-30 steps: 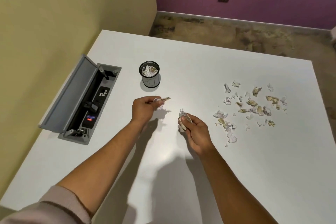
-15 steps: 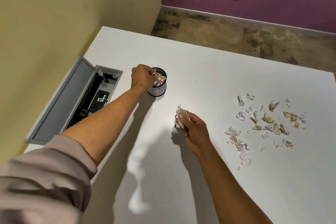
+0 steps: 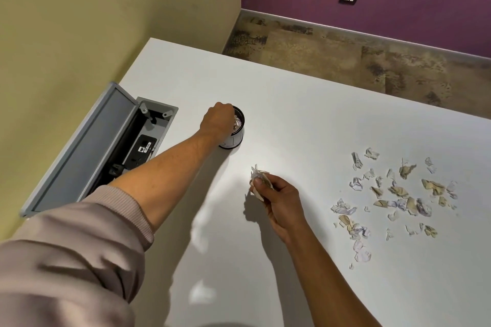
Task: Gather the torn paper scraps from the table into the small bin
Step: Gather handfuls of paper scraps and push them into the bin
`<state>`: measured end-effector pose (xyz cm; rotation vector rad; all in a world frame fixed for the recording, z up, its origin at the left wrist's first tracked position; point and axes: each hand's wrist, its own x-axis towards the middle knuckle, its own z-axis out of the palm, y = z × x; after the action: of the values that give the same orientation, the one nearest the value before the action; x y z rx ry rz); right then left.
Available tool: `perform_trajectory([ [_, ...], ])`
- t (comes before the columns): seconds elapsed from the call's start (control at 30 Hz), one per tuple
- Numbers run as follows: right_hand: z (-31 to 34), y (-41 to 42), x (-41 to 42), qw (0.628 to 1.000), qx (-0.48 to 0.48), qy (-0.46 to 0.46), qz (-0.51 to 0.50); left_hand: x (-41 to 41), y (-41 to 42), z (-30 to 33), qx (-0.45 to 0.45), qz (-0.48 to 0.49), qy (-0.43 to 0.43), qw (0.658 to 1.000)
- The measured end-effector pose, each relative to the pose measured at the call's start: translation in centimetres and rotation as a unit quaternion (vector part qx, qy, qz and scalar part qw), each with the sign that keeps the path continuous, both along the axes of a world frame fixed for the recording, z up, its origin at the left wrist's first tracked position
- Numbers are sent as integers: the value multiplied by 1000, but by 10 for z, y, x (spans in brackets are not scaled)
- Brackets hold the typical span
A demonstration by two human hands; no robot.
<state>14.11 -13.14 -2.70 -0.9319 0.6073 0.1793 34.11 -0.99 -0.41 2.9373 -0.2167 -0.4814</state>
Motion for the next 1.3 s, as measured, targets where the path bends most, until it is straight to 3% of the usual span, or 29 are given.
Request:
perform_trajectory([
  [0.37,-10,3,-17,1000,-14,21,18,17,2,29,-113,-5,24,993],
  [0.63,-15,1,-21,999,-16,35,33,1,-6,5,-56,-2,10,998],
  [0.77,-16,-1,-17,999,-20,30,29,1,0,4,-104,5,-12,994],
  [0.93,-18,0,-12,999,-27,27,32,0,24,16,-265,112,-97,953],
  [1.03,-18,4,-10,999,-32,23,36,-16,49,10,-293,182,-177,922],
  [1.1,-18,6,-9,999,-32,22,38,-30,64,-8,-260,201,-157,931],
  [1.2,-17,7,-8,998,-29,21,42,-50,79,-38,-213,210,-63,952],
  [1.3,-18,8,-8,998,-28,31,48,-65,85,-59,-157,160,-11,975],
])
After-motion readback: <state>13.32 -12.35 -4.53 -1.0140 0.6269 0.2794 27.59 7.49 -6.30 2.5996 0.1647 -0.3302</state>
